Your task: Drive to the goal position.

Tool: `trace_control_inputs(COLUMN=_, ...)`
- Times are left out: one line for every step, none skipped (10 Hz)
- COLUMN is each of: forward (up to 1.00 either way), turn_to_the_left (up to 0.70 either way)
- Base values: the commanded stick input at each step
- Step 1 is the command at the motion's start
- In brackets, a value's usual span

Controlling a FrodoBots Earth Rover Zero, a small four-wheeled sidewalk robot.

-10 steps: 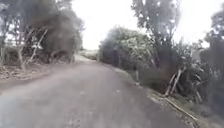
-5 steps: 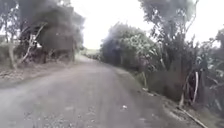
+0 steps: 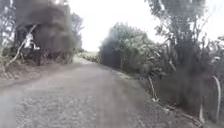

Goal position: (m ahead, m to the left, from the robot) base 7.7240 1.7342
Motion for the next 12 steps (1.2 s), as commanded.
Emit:
trace_control_inputs(forward=1.00, turn_to_the_left=0.27)
trace_control_inputs(forward=1.00, turn_to_the_left=0.27)
trace_control_inputs(forward=1.00, turn_to_the_left=0.24)
trace_control_inputs(forward=1.00, turn_to_the_left=0.06)
trace_control_inputs(forward=1.00, turn_to_the_left=0.00)
trace_control_inputs(forward=1.00, turn_to_the_left=0.00)
trace_control_inputs(forward=1.00, turn_to_the_left=0.00)
trace_control_inputs(forward=1.00, turn_to_the_left=0.00)
trace_control_inputs(forward=1.00, turn_to_the_left=0.27)
trace_control_inputs(forward=1.00, turn_to_the_left=0.27)
trace_control_inputs(forward=1.00, turn_to_the_left=0.27)
trace_control_inputs(forward=1.00, turn_to_the_left=0.26)
